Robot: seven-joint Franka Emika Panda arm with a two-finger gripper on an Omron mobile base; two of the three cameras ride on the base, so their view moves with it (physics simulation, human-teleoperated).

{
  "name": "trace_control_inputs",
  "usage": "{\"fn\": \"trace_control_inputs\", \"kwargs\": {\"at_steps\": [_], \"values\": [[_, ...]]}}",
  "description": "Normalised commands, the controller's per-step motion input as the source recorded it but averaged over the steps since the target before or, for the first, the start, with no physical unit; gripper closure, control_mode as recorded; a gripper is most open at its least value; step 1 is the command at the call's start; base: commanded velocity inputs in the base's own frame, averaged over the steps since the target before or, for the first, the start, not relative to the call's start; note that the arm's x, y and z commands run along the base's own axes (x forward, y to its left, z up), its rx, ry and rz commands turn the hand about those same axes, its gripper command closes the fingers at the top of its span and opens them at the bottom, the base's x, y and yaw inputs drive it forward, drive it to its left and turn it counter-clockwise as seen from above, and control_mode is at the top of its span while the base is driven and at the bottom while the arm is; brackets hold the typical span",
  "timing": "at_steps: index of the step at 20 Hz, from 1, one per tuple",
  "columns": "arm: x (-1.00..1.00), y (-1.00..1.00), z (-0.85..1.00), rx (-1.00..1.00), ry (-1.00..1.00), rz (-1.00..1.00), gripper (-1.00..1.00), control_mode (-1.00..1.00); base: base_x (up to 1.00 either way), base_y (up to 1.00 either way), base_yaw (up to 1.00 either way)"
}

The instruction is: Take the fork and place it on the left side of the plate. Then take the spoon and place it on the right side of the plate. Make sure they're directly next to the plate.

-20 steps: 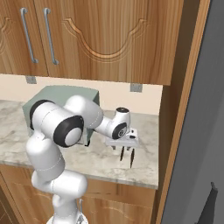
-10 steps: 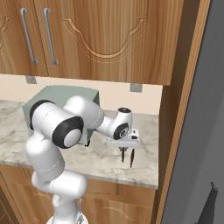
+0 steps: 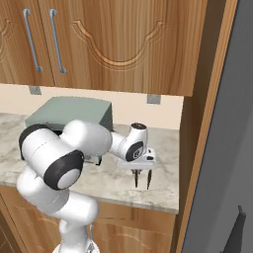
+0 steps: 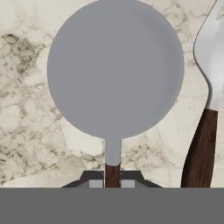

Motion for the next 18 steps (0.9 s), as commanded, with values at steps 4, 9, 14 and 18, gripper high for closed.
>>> {"fn": "trace_control_inputs", "kwargs": {"at_steps": [4, 9, 14, 18], "values": [[-0.33, 0.2, 0.53, 0.0, -0.05, 0.01, 1.0, -1.0, 0.0, 0.0, 0.0], [-0.22, 0.23, 0.6, 0.0, -0.03, 0.0, 1.0, -1.0, 0.0, 0.0, 0.0], [-0.25, 0.24, 0.74, 0.0, 0.0, 0.0, 1.0, -1.0, 0.0, 0.0, 0.0], [-0.31, 0.2, 0.72, 0.0, 0.0, 0.0, 1.0, -1.0, 0.0, 0.0, 0.0]]}}
